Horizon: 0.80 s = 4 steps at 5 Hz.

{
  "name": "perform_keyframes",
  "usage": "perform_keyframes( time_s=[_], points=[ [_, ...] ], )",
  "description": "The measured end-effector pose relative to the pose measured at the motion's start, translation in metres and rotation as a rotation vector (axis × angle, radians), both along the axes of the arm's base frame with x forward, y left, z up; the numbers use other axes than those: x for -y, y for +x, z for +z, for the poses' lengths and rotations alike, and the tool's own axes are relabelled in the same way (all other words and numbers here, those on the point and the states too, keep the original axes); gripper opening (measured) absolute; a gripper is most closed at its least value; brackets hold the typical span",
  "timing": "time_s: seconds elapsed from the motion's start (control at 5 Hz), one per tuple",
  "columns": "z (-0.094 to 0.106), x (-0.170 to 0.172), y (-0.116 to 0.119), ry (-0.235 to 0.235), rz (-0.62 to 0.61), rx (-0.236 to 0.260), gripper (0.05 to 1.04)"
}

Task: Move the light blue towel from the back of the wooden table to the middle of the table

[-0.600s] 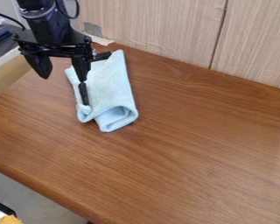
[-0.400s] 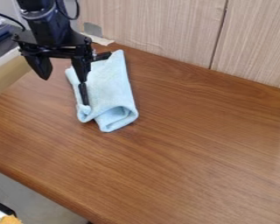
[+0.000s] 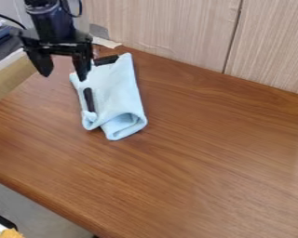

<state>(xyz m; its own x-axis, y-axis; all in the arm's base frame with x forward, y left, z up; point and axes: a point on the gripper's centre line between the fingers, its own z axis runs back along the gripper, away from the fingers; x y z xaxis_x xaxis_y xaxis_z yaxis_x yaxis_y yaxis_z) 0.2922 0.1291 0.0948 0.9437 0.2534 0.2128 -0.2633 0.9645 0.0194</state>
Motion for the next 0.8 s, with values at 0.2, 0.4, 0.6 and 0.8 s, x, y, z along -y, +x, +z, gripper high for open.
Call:
perform_keyframes(
  time_s=[0.2,0.4,0.6,0.8],
  points=[
    [-0.006,-0.016,0.018,0.020,0.005,-0.019,1.001],
    [-0.016,-0.029,0.040,0.048,-0.022,-0.037,1.001],
    [-0.032,-0.033,0.067,0.043,-0.043,-0.051,1.001],
    [-0.045,-0.041,0.088,0.054,-0.051,-0.054,1.001]
  ],
)
